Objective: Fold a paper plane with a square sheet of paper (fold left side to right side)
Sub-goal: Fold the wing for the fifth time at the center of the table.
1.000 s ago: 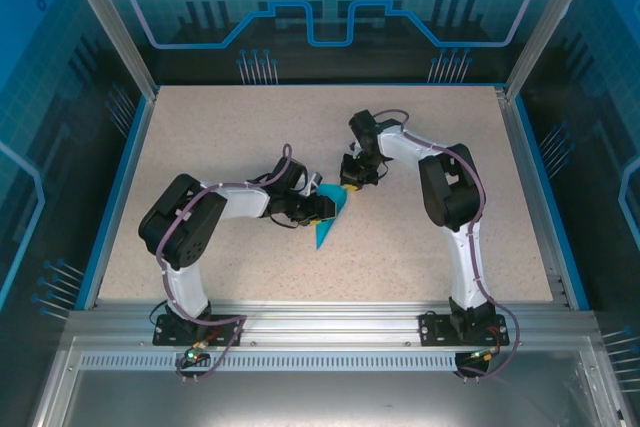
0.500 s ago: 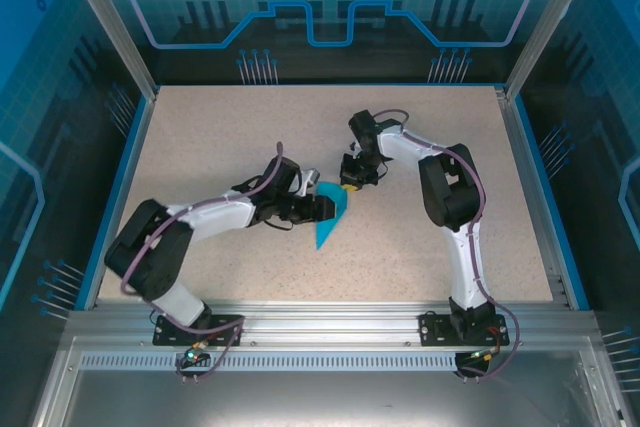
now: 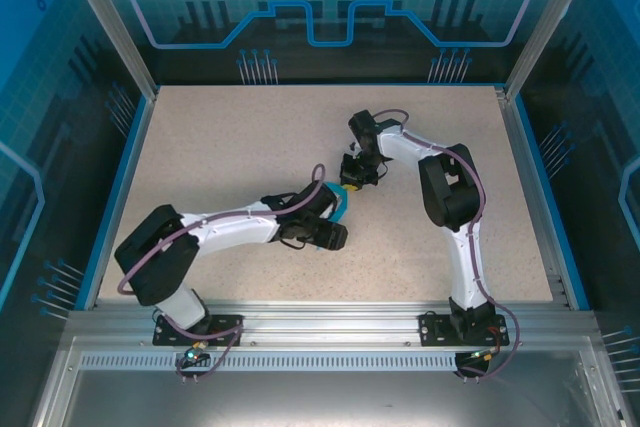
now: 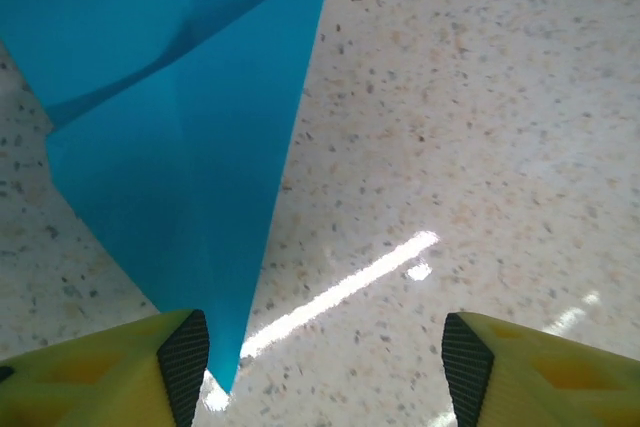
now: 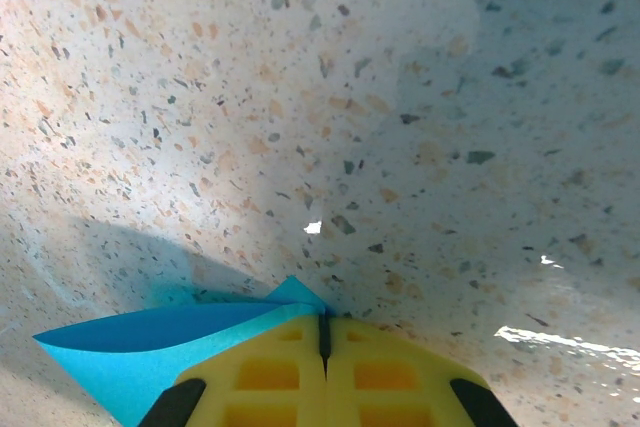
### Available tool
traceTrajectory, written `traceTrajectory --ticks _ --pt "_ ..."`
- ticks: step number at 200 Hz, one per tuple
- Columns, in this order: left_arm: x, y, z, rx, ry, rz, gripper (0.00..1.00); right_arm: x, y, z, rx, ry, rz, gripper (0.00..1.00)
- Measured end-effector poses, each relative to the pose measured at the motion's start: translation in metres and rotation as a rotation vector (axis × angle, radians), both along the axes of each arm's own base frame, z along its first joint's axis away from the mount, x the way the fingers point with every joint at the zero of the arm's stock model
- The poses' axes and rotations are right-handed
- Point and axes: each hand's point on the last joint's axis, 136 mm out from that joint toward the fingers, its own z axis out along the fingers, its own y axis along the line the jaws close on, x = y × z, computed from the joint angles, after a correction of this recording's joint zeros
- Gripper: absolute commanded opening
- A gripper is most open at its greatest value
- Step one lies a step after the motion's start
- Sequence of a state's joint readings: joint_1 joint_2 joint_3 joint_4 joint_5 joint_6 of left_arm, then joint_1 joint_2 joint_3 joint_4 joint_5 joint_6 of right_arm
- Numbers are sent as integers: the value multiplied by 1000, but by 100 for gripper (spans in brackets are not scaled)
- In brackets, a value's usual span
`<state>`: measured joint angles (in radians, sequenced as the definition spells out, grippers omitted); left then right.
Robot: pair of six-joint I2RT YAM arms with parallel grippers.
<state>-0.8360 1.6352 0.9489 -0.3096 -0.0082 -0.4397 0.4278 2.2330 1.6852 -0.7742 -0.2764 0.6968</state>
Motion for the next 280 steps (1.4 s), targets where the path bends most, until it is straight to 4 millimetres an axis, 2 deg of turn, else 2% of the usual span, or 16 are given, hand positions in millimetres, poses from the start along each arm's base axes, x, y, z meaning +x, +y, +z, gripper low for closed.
traceTrajectory --ticks 52,83,112,142,172,190,207,231,247,265,280 --pt "16 -13 -9 142 -84 -15 67 0 0 0 0 0 0 0" --pt "23 -7 -22 248 -107 2 62 0 0 0 0 0 0 0" --pt "25 1 -31 315 -115 11 52 0 0 0 0 0 0 0" --pt "26 5 -34 337 -120 18 41 0 0 1 1 -1 1 11" --pt "26 6 -35 334 -123 25 37 4 0 5 3 -30 8 27" --pt "25 9 -38 312 -117 33 36 8 -2 19 12 -76 9 36" --pt "26 12 -36 261 -107 53 34 10 -7 43 36 -131 -1 41" --pt "26 25 -35 171 -71 101 33 13 -19 82 75 -229 -23 43" --pt "27 31 -36 96 -44 132 33 15 -30 102 90 -286 -31 44" --pt "27 34 -34 2 -22 153 32 13 -38 109 98 -326 -20 45" --pt "28 35 -34 -65 -1 169 31 8 -39 102 109 -329 4 45"
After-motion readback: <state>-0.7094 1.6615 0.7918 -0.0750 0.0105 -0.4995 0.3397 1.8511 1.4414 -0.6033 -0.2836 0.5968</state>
